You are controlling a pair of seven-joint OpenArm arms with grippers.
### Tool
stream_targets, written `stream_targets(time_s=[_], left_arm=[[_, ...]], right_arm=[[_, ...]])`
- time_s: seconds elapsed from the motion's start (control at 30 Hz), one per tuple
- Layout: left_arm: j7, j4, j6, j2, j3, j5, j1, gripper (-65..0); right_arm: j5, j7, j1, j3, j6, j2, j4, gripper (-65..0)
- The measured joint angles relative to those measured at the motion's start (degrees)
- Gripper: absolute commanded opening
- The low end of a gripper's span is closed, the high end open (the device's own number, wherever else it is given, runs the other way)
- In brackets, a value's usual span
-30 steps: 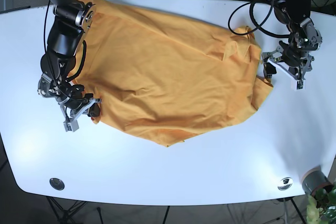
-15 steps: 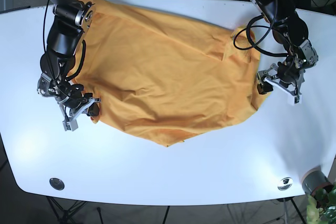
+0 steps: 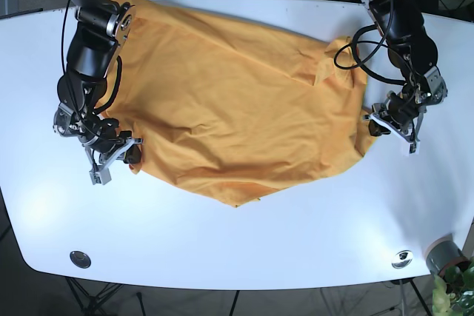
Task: Fold the T-shirt properly
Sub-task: 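Drag the hem with the right gripper and grasp the opposite corner with the left, then lift the T-shirt with both grippers and flip it over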
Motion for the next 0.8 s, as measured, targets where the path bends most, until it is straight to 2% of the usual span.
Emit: stream_targets(time_s=[0.03, 0.2, 0.27, 0.33, 0.4, 0.47, 0.53, 0.6, 0.7, 0.8], left_arm=[[-1.01, -1.36, -0.02, -0.7, 1.25, -0.2, -0.13, -64.9], [-5.03, -3.67, 0.24, -0.94, 2.29, 0.17, 0.13, -65.0], [-5.07, -3.54, 0.04, -1.07, 1.66, -0.11, 0.15, -65.0], [-3.54, -2.03, -0.22, -1.51, 1.36, -0.24, 0.59, -65.0], [-0.68, 1.84, 0.24, -1.57, 1.36, 2.12, 0.94, -65.0], [1.14, 6.25, 0.85, -1.66, 1.27, 2.69, 1.64, -65.0], [6.91, 11.13, 0.66, -1.7, 1.27, 3.02, 1.99, -65.0], [9.57, 14.4, 0.81, -1.64, 1.29, 3.63, 1.22, -65.0], [9.64, 18.75, 0.26, -2.67, 1.75, 2.12, -1.86, -65.0], [12.72, 20.98, 0.44, -4.22, 1.57, 2.27, -6.03, -65.0]], right_arm=[[0.02, 0.02, 0.0, 0.02, -0.02, 0.0, 0.0, -60.4], [0.11, 0.0, 0.07, -0.04, 0.0, -0.04, 0.0, -60.7], [0.2, -0.02, -0.02, -0.02, 0.0, 0.0, 0.22, -60.7], [-0.09, -0.59, -0.48, 0.02, -0.04, 0.02, 1.97, -60.9], [-0.48, -2.1, -1.11, -0.33, -0.04, -0.07, 6.32, -60.9], [-0.33, -3.87, -1.62, -2.64, -0.04, 0.15, 11.3, -60.9], [-0.24, -6.21, -1.57, -6.6, -0.04, 0.44, 16.96, -60.9], [0.0, -7.41, -1.46, -8.61, 0.11, 0.31, 20.96, -60.9], [0.31, -9.33, -0.92, -8.87, 0.74, -0.33, 25.75, -60.9], [-0.07, -12.07, 1.77, -8.76, 0.63, 0.09, 26.64, -60.9]])
